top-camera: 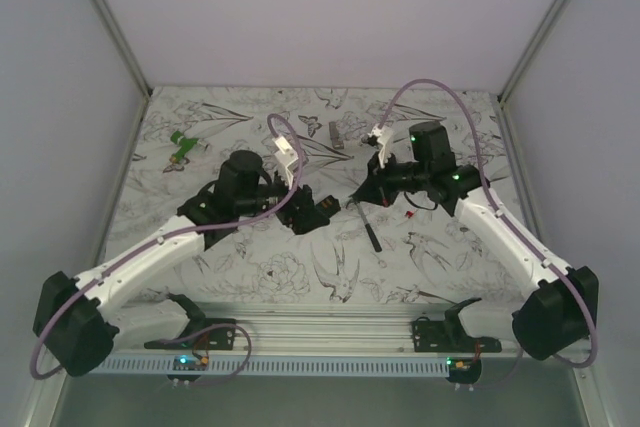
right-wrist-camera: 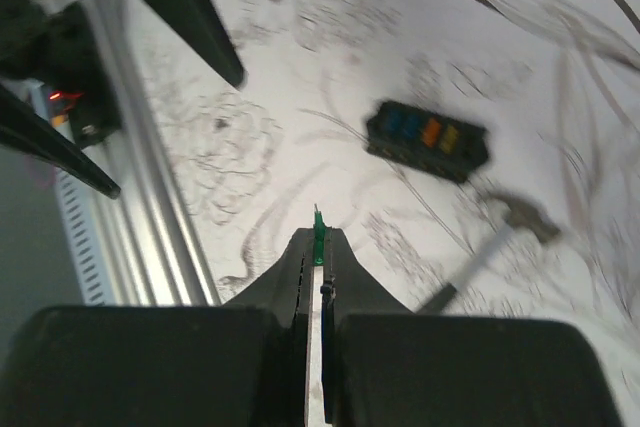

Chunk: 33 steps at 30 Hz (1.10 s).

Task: Snap on the fuse box
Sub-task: Pick up the fuse from the center of the board, then move the fuse box base at the center of the board.

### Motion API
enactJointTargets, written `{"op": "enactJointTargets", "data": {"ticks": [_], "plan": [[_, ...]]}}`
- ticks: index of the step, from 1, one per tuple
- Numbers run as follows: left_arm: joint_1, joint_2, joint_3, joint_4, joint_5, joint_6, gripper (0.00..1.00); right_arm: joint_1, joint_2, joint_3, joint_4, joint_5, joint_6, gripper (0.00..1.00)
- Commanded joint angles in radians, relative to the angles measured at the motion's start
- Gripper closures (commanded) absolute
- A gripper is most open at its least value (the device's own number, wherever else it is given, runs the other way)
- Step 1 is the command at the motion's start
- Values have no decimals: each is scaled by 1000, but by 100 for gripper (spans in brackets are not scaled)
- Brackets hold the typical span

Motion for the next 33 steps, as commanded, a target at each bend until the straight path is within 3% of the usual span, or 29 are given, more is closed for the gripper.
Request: {"op": "enactJointTargets", "data": {"ticks": [1,9,17,26,33], "plan": [[-3,105,38,-88,-220,66,20,-65,-34,-42,-13,219,109,100],[-12,397,220,-204,-382,158,17,-109,-67,-95,0,304,129,100],[-12,631,359,-238,-407,224,16,-128,-76,-113,19,311,130,100],[-17,781,462,-284,-334,261,32,-143,-80,-130,29,312,134,100],[-25,811,469,-307,-283,264,47,-145,-81,-135,29,316,140,100]]}}
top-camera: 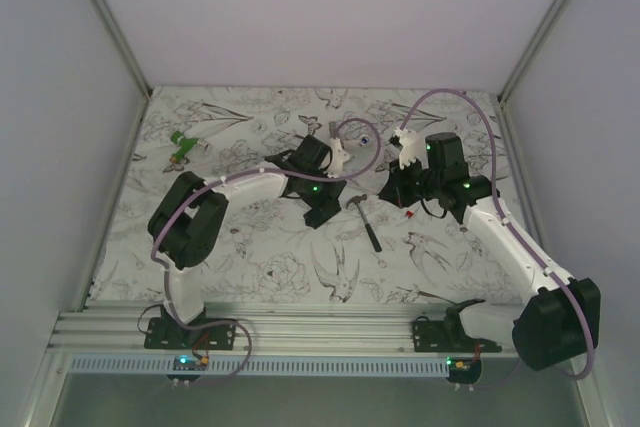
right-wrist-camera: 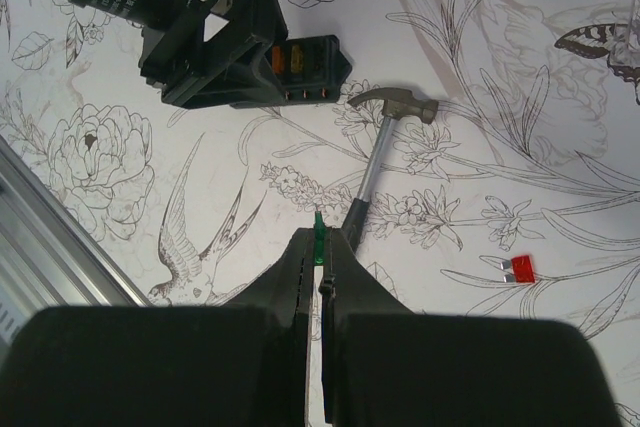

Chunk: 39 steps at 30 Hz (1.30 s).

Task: Snap on the fuse box
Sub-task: Move the fuse box base at the center of the board.

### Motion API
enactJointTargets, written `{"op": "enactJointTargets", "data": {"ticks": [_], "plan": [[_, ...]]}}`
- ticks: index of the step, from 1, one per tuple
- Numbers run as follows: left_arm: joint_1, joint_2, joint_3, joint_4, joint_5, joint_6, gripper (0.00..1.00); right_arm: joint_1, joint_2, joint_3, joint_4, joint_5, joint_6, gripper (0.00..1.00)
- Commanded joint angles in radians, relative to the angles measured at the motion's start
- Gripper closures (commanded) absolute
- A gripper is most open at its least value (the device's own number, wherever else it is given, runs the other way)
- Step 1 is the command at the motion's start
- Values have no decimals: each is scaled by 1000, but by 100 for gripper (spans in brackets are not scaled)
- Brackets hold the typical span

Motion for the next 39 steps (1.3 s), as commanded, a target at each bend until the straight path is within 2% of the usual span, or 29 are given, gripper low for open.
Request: {"op": "enactJointTargets", "data": {"ticks": [1,8,19,25,29,35,39], "plan": [[-15,11,15,-60,52,26,50,-9,-20,-1,25,16,12,100],[-31,-29,-41,-84,67,10,60,-9,-32,-12,22,-3,24,100],[-124,-175,-213,-89,43,-67,58,-3,-70,-48,-10,-31,76,100],[-175,-222,-258,-88,29,-111,56,44,-60,-52,-51,0,104,100],[-191,-238,-267,-85,15,-116,52,86,-35,-38,-84,37,125,100],[-192,-281,-269,-74,5,-127,34,153,11,-10,-127,91,153,100],[-179,-330,-291,-49,6,-156,26,198,35,25,-153,123,175,100]]}}
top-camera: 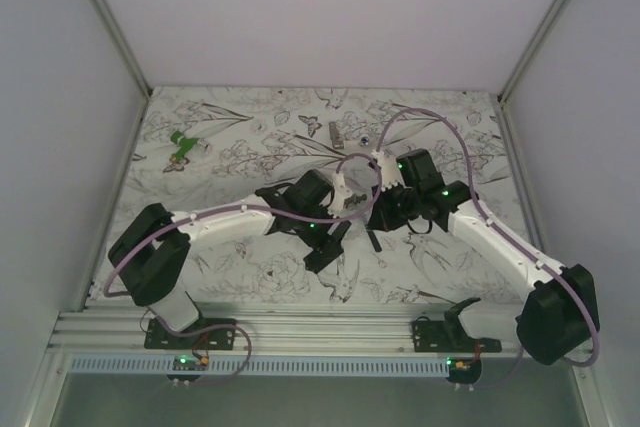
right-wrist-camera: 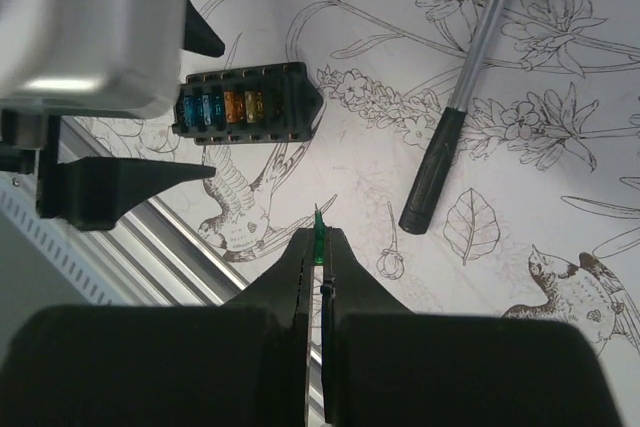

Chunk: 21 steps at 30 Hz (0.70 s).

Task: Snap on the fuse box
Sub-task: Move the fuse box base at the center of the board, then install the fuse at the fuse box base.

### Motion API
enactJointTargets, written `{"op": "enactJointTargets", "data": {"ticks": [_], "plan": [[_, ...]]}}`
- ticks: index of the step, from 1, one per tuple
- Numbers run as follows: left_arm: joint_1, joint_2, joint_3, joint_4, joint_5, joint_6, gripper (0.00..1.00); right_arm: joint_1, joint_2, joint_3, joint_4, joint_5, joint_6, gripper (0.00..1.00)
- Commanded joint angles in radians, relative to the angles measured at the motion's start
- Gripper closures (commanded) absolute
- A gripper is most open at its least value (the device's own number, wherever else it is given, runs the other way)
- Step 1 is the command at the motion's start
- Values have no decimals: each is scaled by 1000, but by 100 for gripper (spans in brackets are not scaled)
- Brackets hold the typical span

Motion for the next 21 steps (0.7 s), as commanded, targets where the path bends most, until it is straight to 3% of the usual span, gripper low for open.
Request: {"op": "enactJointTargets", "data": {"ticks": [1,12,21], "plan": [[22,-75,-47,12,-1,-48,25,50,23,80,-44,57,44,100],[269,-179,-220,187,133,-228,13,185,191,230,-128,130,109,100],[363,-189,-286,238,159,-277,10,275,357,365,-219,216,117,100]]}}
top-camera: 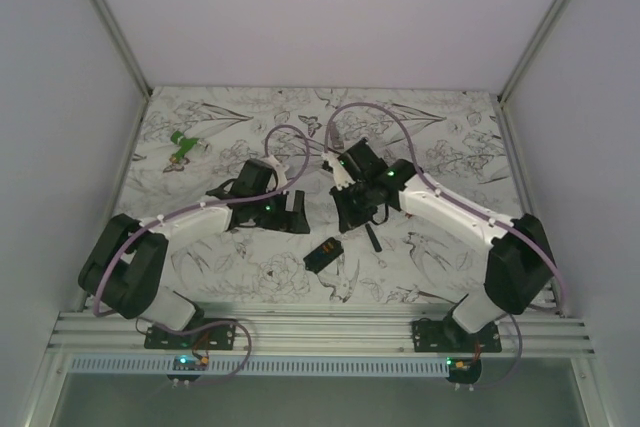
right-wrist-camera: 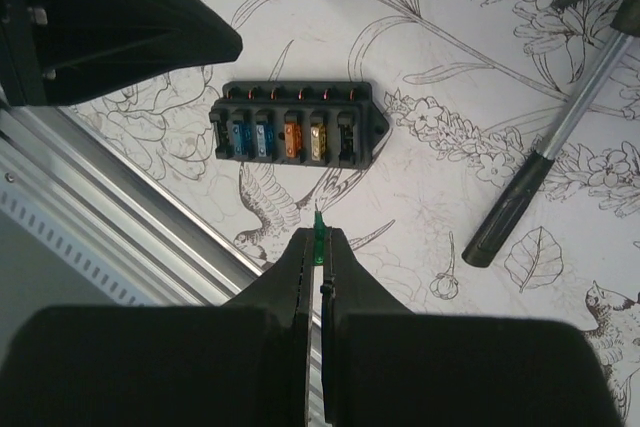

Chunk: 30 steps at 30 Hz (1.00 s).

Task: Snap on the fuse box
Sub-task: Install the fuse at the fuse box base.

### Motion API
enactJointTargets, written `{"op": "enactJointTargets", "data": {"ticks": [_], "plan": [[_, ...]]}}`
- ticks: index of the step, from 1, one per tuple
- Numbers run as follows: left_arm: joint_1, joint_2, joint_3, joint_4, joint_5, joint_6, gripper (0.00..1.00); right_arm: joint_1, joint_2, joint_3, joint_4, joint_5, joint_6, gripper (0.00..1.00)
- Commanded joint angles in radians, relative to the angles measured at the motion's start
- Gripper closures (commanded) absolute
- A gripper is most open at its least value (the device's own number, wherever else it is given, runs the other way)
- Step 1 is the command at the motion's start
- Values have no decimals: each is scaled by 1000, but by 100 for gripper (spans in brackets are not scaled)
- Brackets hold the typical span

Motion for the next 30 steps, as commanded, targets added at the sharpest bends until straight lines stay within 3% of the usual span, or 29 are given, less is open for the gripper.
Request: {"op": "enactJointTargets", "data": {"ticks": [1,8,13,23,30], "plan": [[19,-35,-37,35,30,-48,10,32,79,88,-82,71,13,100],[20,-96,-110,56,14,-190,0,75,195,212,-187,138,10,100],[20,-194,-182,54,-46,-272,0,97,267,294,-261,212,21,100],[45,-449,-339,-10,-329,-419,0,132,340,315,-281,277,24,100],[60,-396,-296,-57,-389,-414,0,155,366,306,-235,280,14,100]]}}
